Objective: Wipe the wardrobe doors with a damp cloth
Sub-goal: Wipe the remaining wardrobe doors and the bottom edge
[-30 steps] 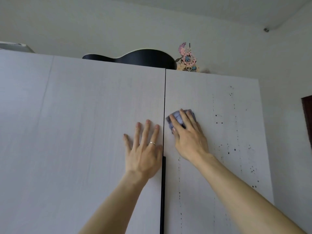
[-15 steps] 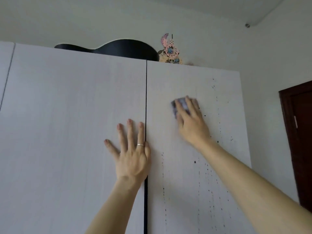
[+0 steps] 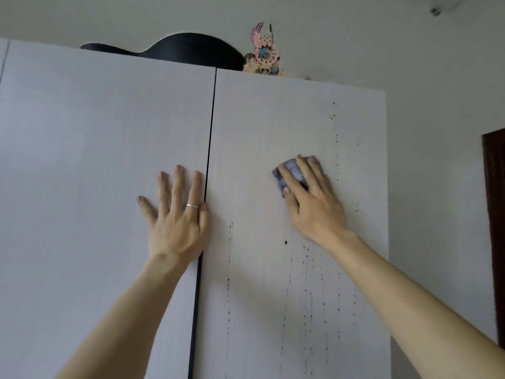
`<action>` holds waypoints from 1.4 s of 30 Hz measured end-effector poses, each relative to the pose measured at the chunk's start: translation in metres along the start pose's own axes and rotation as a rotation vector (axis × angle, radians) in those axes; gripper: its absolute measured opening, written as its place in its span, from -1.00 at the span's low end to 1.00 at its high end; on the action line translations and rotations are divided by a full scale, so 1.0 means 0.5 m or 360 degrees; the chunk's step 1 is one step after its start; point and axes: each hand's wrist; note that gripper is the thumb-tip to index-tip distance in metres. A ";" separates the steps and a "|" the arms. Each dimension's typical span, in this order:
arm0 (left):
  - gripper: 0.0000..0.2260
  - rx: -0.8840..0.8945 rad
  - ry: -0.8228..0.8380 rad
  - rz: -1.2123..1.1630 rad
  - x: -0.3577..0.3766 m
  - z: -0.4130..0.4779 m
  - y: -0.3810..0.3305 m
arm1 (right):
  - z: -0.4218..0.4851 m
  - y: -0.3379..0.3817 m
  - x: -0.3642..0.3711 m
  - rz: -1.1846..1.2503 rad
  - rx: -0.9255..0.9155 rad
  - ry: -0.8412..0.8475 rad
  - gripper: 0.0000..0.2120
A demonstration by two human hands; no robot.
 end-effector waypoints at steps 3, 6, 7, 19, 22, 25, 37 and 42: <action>-0.45 -0.0034 -0.0007 0.0024 -0.011 -0.003 -0.011 | 0.117 -0.001 -0.053 0.0076 0.0174 -0.0072 -0.52; -0.46 -0.0034 -0.0004 0.0101 -0.014 -0.006 -0.011 | 0.237 0.015 -0.096 0.0148 0.0324 -0.0123 -0.52; -0.47 -0.0046 -0.0015 0.0127 -0.011 -0.010 -0.015 | 0.260 0.015 -0.104 0.0141 0.0316 -0.0131 -0.52; -0.36 0.0005 0.0002 0.0428 -0.014 -0.004 -0.004 | 0.255 -0.046 -0.117 0.0384 0.0568 -0.0496 -0.51; -0.35 0.0002 0.0030 0.0430 -0.024 -0.001 -0.003 | 0.164 -0.027 -0.056 0.0356 0.0411 -0.0579 -0.53; -0.36 0.0000 0.0047 0.0415 -0.021 -0.007 -0.007 | 0.050 -0.028 -0.012 0.0191 0.0199 -0.0439 -0.52; -0.35 -0.0173 -0.0036 0.0088 -0.011 -0.013 -0.034 | 0.199 -0.118 -0.151 0.0264 0.0490 -0.0279 -0.51; -0.33 -0.0209 -0.0057 -0.0059 -0.011 -0.021 -0.020 | -0.078 -0.093 -0.016 0.0133 0.0164 -0.0293 -0.49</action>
Point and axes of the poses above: each hand's wrist, its own z-axis towards the middle knuckle, its own x-axis out of the palm, y = z × x, and after that the axes turned 15 degrees about z, right-handed
